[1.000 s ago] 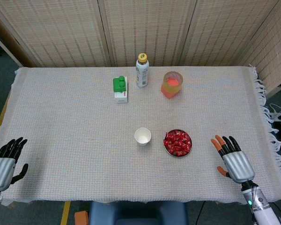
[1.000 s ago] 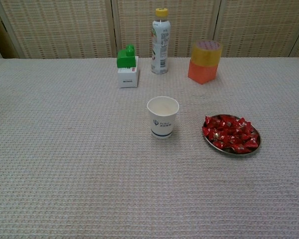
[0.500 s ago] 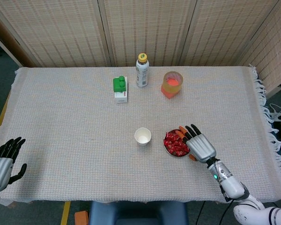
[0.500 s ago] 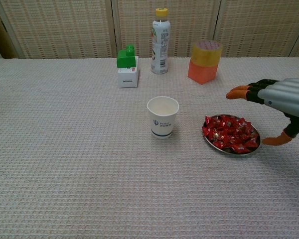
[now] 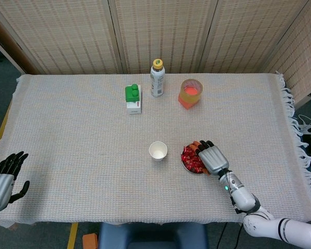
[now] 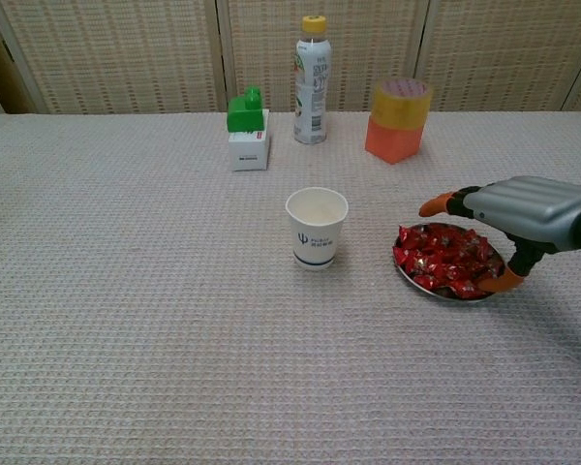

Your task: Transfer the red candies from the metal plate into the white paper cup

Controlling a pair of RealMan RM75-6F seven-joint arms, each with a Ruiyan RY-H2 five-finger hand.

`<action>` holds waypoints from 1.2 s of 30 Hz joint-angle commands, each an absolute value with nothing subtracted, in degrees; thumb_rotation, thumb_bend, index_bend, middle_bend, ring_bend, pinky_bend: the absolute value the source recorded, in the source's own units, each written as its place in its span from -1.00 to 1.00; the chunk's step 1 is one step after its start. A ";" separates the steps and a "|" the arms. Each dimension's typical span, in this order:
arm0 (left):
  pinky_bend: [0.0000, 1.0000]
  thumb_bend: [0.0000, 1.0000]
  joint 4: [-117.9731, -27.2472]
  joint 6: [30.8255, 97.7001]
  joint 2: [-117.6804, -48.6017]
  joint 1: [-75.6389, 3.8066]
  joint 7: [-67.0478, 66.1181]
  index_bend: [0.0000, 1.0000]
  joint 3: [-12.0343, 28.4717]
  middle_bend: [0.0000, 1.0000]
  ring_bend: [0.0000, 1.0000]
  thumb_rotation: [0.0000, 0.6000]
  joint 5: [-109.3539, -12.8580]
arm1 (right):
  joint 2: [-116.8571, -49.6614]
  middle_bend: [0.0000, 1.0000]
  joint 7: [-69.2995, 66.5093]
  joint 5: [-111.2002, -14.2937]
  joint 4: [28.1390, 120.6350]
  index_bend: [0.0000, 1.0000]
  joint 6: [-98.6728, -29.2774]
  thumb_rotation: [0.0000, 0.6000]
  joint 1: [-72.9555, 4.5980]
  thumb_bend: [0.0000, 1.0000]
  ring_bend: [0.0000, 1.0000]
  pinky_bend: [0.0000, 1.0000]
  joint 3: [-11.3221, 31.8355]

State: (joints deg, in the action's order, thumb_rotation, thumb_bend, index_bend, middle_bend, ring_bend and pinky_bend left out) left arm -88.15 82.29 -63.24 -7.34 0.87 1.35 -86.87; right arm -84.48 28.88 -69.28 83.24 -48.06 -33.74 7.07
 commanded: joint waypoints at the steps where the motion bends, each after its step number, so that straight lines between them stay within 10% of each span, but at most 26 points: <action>1: -0.73 -0.14 -88.09 82.36 -63.22 -7.30 1.03 -1.00 1.40 -1.00 -1.00 1.00 -86.78 | -84.53 -0.76 29.18 -69.21 83.29 -0.70 -48.26 1.00 -34.04 -0.71 -0.80 -0.63 6.60; 36: -0.72 -0.13 -88.30 80.90 -62.67 -7.82 1.67 -1.00 1.06 -1.00 -1.00 1.00 -86.39 | -90.11 -0.37 36.01 -66.04 78.49 -0.30 -53.30 1.00 -36.53 -0.59 -0.40 0.13 3.10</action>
State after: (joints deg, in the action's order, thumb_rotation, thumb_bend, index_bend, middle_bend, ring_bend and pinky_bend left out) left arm -88.29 80.93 -62.69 -7.80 1.65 1.06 -86.41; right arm -89.87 35.61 -65.75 78.65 -52.97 -36.53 3.32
